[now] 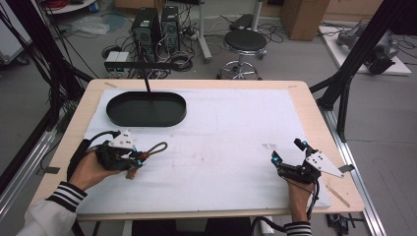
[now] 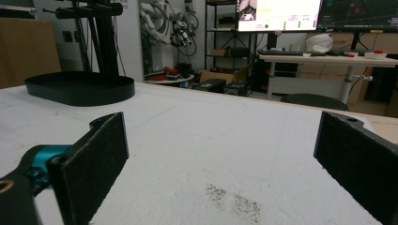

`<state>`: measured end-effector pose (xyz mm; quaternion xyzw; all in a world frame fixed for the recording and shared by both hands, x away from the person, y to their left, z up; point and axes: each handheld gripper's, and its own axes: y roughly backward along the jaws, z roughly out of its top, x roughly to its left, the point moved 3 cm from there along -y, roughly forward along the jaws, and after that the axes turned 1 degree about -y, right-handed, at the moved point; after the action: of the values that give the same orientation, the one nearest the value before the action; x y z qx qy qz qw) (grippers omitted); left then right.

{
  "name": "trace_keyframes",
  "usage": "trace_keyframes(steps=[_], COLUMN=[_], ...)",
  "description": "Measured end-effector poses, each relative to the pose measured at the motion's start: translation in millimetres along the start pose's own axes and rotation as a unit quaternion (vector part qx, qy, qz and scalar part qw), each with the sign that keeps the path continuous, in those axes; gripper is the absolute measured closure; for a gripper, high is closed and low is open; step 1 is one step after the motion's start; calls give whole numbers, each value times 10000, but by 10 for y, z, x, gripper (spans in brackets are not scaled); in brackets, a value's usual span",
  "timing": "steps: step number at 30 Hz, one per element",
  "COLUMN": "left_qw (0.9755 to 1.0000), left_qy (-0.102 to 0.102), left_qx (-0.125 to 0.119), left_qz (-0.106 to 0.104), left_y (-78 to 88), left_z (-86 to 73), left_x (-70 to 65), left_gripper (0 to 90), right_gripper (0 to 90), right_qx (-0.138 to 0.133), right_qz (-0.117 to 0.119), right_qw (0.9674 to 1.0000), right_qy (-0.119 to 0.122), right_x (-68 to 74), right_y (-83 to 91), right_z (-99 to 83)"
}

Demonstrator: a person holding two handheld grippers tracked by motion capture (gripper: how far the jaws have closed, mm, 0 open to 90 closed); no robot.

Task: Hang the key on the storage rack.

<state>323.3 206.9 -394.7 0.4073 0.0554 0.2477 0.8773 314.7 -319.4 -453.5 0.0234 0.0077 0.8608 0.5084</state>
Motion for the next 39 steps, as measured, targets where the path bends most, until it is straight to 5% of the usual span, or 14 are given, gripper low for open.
trace_keyframes(steps=[2, 5, 8, 9, 14, 19, 21, 24, 25, 37, 39], left_qw=[9985, 9957, 9941, 9915, 9860, 9768, 9706, 9673, 9631, 9525, 9487], left_qy=[259, 562, 661, 789, 997, 1251, 1367, 1427, 1554, 1676, 1743], left_qx=[-396, -561, -628, -783, -1037, -1362, -1555, -1627, -1701, -1826, -1866], left_qz=[278, 473, 592, 679, 849, 1084, 1231, 1321, 1389, 1771, 1864], left_y=[75, 140, 175, 210, 286, 373, 434, 477, 509, 673, 710], left_z=[11, 17, 17, 20, 25, 34, 53, 73, 94, 206, 241], left_x=[80, 156, 199, 237, 322, 443, 535, 603, 672, 945, 1023], left_gripper=[738, 737, 738, 738, 738, 738, 738, 737, 737, 737, 737], right_gripper=[24, 24, 24, 24, 24, 24, 24, 24, 24, 24, 24], right_qx=[0, -2, -1, 0, 0, 1, 0, 1, -1, 12, 12], right_qz=[0, -3, -3, -2, -2, -4, -7, -8, -10, -20, -21], right_qw=[10000, 10000, 10000, 10000, 10000, 10000, 10000, 10000, 10000, 10000, 10000], right_qy=[-1, -4, -4, -2, 1, -3, -4, 0, 1, 28, 27], right_x=[0, 1, 2, 1, 1, 1, 1, 2, 2, 2, 3], right_y=[0, 0, 0, 0, 0, 0, 0, 0, -1, 0, 0], right_z=[0, 0, 0, 0, 0, 0, 0, 0, 0, -1, -1])
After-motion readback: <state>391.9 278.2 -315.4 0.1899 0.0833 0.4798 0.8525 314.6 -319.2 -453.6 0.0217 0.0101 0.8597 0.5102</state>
